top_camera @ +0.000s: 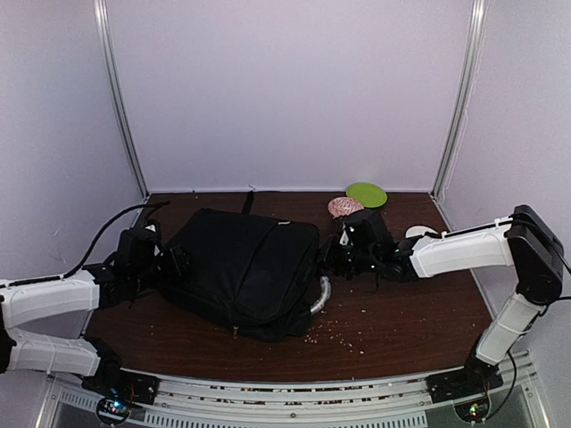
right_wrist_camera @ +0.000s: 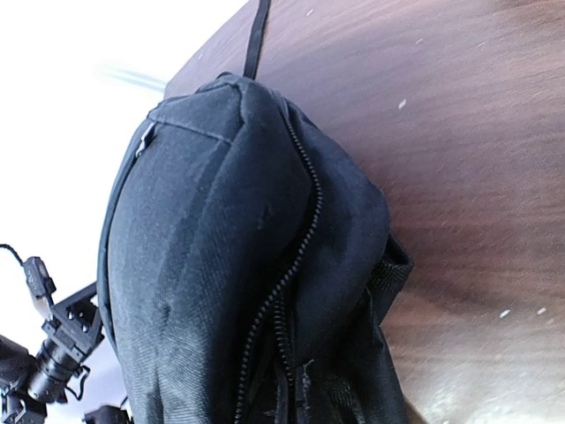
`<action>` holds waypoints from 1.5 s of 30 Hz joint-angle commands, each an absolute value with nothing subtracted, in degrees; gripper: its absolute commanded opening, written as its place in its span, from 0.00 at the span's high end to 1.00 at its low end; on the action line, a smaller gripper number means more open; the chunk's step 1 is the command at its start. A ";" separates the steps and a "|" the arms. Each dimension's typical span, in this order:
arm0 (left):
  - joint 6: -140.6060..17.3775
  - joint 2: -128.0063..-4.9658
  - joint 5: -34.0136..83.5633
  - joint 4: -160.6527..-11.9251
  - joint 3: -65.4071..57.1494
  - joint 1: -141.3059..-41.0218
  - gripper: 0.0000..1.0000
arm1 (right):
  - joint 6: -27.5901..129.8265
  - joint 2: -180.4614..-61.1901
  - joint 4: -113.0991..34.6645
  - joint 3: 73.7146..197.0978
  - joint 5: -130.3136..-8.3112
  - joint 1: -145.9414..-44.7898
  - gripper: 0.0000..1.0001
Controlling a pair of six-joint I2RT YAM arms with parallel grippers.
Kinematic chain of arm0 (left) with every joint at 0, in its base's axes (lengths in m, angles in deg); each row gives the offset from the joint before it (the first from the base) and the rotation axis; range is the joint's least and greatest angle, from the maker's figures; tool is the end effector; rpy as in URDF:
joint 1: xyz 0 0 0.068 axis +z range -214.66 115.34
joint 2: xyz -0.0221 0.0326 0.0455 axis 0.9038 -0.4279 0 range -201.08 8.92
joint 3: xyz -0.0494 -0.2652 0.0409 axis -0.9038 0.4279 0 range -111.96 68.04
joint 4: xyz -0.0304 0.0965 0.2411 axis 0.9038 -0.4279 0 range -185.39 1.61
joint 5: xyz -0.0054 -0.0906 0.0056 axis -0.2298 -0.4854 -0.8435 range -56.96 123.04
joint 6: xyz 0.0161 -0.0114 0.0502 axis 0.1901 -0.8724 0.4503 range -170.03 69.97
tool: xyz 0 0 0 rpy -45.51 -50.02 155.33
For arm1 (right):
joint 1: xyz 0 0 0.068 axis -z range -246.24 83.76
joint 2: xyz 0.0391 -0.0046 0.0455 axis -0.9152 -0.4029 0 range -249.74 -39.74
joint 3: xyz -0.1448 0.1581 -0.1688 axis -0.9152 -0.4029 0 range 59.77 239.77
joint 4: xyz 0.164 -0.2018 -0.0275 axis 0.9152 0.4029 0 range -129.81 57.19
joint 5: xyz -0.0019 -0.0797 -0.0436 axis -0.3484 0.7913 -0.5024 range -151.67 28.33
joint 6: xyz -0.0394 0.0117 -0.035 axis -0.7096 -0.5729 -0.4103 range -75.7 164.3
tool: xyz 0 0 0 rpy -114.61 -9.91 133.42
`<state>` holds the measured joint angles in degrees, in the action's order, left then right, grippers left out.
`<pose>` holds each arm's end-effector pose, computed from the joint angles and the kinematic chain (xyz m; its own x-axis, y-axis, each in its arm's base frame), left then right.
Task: Pack the student bag
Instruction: Adjust the student bag at the center of the board.
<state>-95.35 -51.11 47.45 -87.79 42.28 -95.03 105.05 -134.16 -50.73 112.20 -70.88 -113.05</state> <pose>0.1897 -0.1009 0.1937 -0.5573 -0.4716 -0.6834 -0.1215 0.8605 -0.4948 0.2395 0.2635 0.2011 -0.8824 0.3183 -0.3465 -0.0894 0.6097 0.7876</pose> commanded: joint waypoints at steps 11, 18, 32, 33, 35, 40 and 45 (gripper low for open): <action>-97.03 -59.82 38.95 -85.08 39.85 -95.35 0.31 | 98.32 -131.61 -43.90 111.42 -64.41 -107.11 0.61; -97.43 -49.35 40.70 -93.17 41.22 -95.34 0.15 | 96.15 -120.44 -33.44 105.91 -58.24 -107.35 0.43; -97.30 -23.29 47.70 -110.29 45.43 -95.39 0.15 | 94.26 -104.11 -36.06 97.82 -44.59 -133.52 0.46; -96.96 -23.94 48.38 -109.57 45.14 -95.30 0.15 | 95.89 -105.49 -37.50 97.62 -45.15 -133.82 0.45; -95.83 -26.71 48.68 -107.40 43.78 -94.45 0.13 | 98.15 -107.58 -42.91 96.55 -45.92 -133.77 0.43; -95.52 -39.81 42.32 -98.96 37.68 -88.13 0.09 | 102.11 -111.46 -45.14 99.80 -45.09 -129.41 0.40; -96.17 -52.82 37.96 -91.59 33.92 -83.31 0.06 | 104.35 -114.95 -48.00 100.76 -52.14 -121.86 0.39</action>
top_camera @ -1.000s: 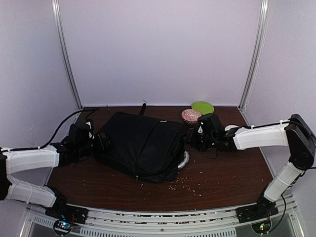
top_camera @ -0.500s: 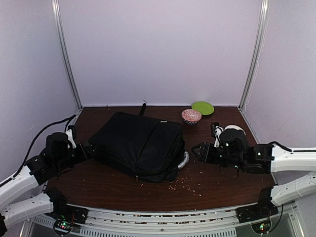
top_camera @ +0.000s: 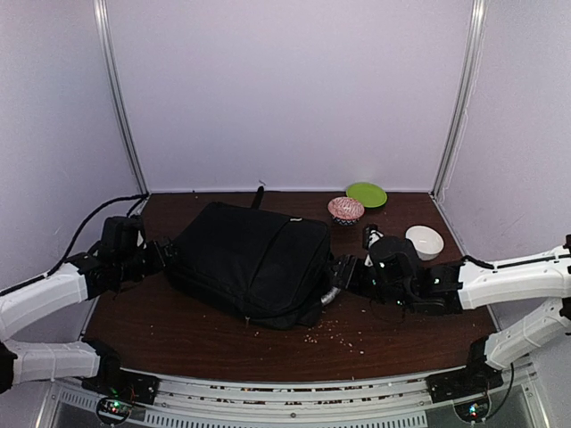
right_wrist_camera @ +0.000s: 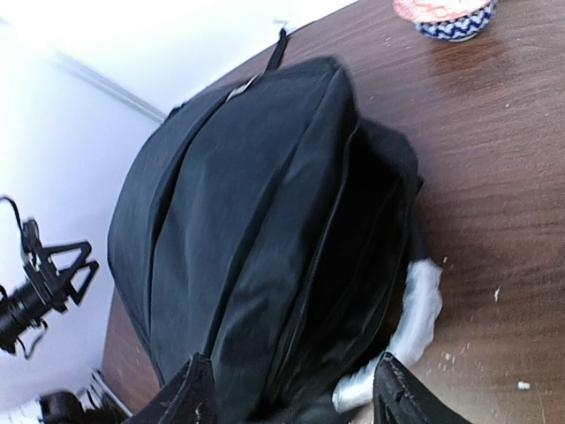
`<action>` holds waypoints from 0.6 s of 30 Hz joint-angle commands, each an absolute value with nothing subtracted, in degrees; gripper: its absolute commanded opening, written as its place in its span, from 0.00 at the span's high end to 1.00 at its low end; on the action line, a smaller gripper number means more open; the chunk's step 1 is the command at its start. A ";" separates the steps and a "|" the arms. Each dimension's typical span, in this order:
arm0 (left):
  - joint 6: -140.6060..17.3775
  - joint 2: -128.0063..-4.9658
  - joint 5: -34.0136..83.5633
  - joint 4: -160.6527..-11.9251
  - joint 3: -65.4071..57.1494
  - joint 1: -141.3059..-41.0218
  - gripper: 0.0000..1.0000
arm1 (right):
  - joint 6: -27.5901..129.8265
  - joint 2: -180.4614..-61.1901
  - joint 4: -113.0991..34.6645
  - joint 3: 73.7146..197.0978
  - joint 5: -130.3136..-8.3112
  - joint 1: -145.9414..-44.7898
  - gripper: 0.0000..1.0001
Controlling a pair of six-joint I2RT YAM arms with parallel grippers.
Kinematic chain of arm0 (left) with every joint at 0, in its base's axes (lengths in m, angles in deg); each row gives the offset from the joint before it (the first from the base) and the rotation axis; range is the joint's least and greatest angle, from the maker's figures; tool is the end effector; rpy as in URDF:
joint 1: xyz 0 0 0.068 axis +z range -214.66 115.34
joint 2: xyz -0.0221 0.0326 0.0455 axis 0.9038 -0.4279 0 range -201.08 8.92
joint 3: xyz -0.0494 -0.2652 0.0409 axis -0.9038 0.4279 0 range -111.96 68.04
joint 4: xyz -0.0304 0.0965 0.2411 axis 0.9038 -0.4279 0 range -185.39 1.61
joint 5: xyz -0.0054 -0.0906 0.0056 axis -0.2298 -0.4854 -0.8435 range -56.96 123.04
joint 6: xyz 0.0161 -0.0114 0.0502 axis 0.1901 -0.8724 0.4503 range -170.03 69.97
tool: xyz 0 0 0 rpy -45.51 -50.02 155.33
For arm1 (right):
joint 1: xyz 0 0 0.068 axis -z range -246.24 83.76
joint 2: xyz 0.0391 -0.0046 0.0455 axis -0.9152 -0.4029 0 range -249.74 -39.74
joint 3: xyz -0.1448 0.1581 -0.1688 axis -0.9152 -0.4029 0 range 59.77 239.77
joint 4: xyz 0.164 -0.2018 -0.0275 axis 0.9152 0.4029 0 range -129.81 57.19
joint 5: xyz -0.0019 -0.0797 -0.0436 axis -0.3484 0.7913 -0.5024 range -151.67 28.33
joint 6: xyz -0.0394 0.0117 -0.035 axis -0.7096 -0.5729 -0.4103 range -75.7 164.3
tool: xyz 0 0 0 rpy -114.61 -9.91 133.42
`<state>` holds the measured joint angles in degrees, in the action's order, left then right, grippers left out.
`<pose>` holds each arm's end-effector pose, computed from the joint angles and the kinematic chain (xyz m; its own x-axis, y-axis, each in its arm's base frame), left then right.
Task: Pack the student bag
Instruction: Adjust the student bag at the center of the board.
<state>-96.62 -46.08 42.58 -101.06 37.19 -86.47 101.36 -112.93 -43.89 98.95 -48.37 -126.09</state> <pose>0.1916 -0.0704 0.2189 -0.5588 -0.5480 -0.6224 -0.2371 0.8248 -0.5133 0.1449 0.2332 0.2247 -0.7585 0.3202 -0.5676 -0.1929 0.7217 0.6648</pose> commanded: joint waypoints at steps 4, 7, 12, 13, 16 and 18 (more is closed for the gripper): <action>-95.85 -61.26 31.91 -87.49 31.96 -79.35 0.06 | 103.59 -115.63 -47.92 101.28 -54.27 -120.40 0.40; -94.52 -65.79 30.41 -87.36 30.15 -77.66 0.06 | 103.13 -115.72 -48.00 101.01 -54.72 -120.02 0.40; -96.23 -68.97 26.65 -80.66 32.68 -76.62 0.36 | 102.86 -117.58 -48.77 101.89 -58.01 -118.51 0.40; -97.08 -69.18 26.31 -79.87 33.55 -76.57 0.48 | 102.51 -118.14 -48.57 102.52 -58.74 -118.22 0.40; -99.56 -67.36 26.27 -75.69 38.22 -76.59 0.81 | 100.71 -119.77 -46.23 105.29 -59.97 -117.35 0.40; -100.67 -64.67 27.74 -74.87 41.52 -76.61 0.99 | 99.53 -120.72 -44.50 107.18 -60.29 -116.66 0.40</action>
<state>-98.55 -67.70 30.88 -80.47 35.81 -75.47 102.26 -119.62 -46.58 103.08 -58.19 -117.79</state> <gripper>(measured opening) 0.185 0.598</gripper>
